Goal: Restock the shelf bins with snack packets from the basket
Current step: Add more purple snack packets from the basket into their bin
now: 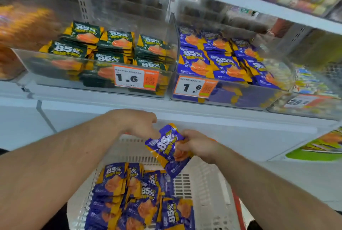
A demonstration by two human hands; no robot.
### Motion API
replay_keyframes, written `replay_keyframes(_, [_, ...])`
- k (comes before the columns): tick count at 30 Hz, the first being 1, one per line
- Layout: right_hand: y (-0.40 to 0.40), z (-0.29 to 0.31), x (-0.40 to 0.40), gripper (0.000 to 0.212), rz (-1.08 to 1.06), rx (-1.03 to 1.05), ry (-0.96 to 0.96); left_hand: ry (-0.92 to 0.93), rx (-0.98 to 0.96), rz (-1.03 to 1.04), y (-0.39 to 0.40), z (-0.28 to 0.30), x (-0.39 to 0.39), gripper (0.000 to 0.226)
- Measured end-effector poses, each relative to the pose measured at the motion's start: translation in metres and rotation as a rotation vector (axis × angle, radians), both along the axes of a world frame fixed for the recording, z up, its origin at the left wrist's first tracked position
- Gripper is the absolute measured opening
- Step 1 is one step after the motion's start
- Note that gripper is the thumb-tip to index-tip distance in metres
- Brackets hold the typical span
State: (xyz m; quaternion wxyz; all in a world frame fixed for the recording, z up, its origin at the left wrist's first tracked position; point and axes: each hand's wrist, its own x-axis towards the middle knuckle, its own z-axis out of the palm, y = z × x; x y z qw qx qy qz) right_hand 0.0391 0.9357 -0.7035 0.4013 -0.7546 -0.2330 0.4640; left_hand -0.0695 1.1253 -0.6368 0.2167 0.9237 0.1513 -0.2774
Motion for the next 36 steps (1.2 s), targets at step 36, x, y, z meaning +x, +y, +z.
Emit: replay_keyframes(36, [0.087, 0.169, 0.065, 0.053, -0.493, 0.105, -0.730, -1.114, 0.411, 0.099, -0.004, 0.026, 0.030, 0.061])
